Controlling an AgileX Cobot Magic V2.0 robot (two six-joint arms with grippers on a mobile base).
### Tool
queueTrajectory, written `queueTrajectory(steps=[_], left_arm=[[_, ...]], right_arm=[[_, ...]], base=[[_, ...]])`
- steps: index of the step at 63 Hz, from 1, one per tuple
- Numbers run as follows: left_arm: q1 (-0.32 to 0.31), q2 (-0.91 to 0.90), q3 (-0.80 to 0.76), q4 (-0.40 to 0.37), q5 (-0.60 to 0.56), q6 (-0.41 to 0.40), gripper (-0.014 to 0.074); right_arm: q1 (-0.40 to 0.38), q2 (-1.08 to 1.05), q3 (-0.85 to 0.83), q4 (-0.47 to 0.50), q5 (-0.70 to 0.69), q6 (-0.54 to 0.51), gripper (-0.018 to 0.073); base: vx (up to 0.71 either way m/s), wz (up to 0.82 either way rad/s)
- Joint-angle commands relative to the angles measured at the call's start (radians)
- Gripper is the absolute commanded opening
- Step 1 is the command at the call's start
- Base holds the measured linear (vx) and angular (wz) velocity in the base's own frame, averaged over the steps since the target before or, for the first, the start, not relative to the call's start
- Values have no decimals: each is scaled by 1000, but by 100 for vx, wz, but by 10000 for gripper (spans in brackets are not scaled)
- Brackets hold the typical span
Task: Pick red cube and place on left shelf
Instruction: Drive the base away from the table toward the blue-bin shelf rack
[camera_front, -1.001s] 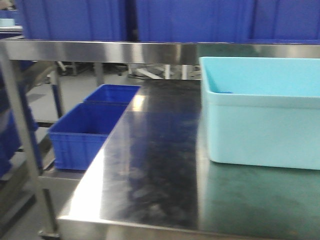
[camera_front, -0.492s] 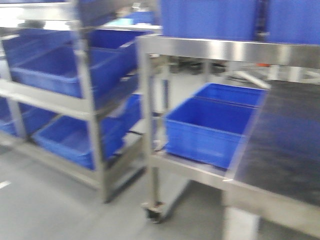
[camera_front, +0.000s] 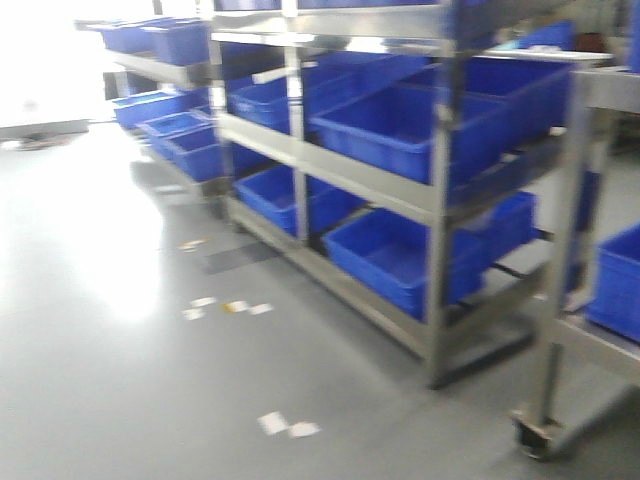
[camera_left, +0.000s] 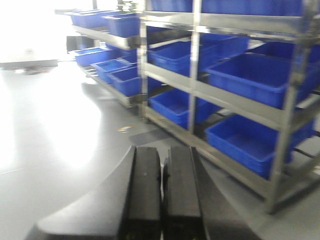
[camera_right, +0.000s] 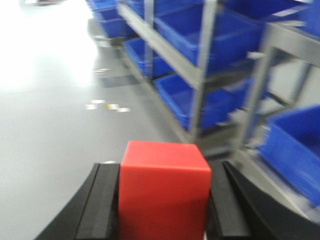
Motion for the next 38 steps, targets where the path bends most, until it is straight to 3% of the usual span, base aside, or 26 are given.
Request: queueTrajectory(steps=[1, 38], left_arm=[[1, -14, 24, -5, -91, -7, 102], [1, -14, 24, -5, -91, -7, 102]], right_arm=[[0, 11, -25, -17, -88, -9, 70], [0, 11, -25, -17, -88, -9, 70]], base=[[-15, 87], [-9, 87]])
